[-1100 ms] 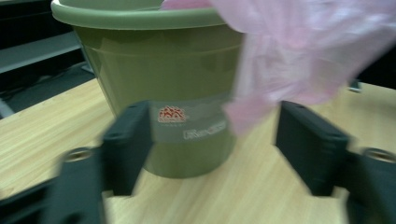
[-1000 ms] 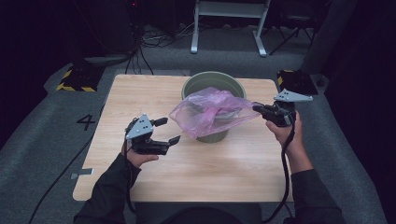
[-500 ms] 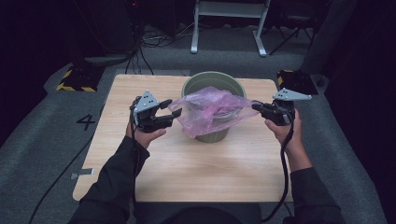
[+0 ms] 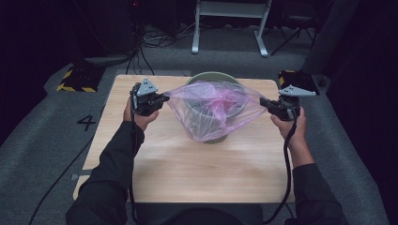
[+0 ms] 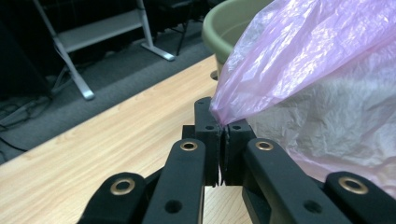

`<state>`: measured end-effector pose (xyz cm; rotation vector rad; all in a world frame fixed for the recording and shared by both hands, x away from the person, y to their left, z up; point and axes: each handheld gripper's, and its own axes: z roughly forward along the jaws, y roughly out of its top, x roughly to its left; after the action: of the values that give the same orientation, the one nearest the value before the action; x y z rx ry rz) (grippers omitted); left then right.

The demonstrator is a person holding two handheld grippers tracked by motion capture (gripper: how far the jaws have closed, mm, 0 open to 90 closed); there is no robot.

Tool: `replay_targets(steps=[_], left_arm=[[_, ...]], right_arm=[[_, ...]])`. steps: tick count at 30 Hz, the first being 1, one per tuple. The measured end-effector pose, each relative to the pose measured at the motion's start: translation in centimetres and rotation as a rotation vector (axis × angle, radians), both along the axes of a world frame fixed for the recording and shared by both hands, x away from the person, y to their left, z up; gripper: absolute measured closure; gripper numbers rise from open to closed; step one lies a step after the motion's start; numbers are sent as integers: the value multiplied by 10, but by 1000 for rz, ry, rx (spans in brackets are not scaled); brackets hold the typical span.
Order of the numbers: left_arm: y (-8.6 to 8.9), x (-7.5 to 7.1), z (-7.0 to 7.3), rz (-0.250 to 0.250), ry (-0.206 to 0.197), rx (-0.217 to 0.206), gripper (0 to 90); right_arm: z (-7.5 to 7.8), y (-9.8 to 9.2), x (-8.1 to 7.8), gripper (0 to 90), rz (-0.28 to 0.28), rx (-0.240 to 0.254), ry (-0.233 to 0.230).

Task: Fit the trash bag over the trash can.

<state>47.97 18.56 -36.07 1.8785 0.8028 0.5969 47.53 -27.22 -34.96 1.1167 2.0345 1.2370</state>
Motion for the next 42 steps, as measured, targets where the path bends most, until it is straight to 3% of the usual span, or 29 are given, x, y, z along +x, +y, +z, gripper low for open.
replay_targets(steps=[3, 7, 10, 11, 12, 14, 16, 20, 23, 28, 30, 33, 34, 35, 37, 38, 42], left_arm=[[-1, 11, -7, 11, 7, 15, 868], [-5, 19, -14, 34, 18, 27, 792], [-6, 21, -17, 55, 21, 18, 630], [-5, 20, -17, 70, 23, -1, 630], [-3, 19, -17, 84, 24, -23, 491], [7, 15, -13, 44, 39, -77, 324], [14, 6, -9, 8, 21, -83, 262], [22, -10, -2, -40, -21, -75, 235], [26, -27, 11, -103, -52, -80, 222], [17, -34, 29, -142, -84, -88, 228], [4, -25, 40, -158, -80, -70, 242], [-7, -7, 44, -155, -64, -13, 296], [-7, -7, 44, -155, -64, -13, 316], [-10, 6, 43, -161, -38, -8, 348], [-11, 11, 42, -155, -36, 5, 411], [-13, 21, 40, -165, -38, 13, 477], [-17, 32, 33, -179, -47, 45, 690]], right_arm=[[-2, -1, 13, 900, -26, -18, 11], [-2, 4, 24, 899, -33, -45, 18], [-3, 7, 28, 896, -37, -54, 15], [-2, 8, 30, 895, -36, -53, 12], [-2, 10, 33, 890, -37, -62, 6], [-3, 11, 38, 888, -35, -48, 12], [-2, 11, 41, 886, -34, -43, 7], [-1, 10, 41, 884, -36, -34, -5], [2, 8, 40, 879, -35, -29, -21], [9, 11, 40, 868, -13, -32, -45], [11, 14, 40, 867, -10, -40, -49], [14, 17, 42, 866, 2, -42, -54], [14, 17, 42, 866, 2, -42, -54], [15, 19, 44, 865, 9, -44, -62], [16, 20, 47, 865, 18, -48, -69], [15, 22, 49, 865, 22, -53, -71], [10, 25, 57, 866, 35, -51, -63]])
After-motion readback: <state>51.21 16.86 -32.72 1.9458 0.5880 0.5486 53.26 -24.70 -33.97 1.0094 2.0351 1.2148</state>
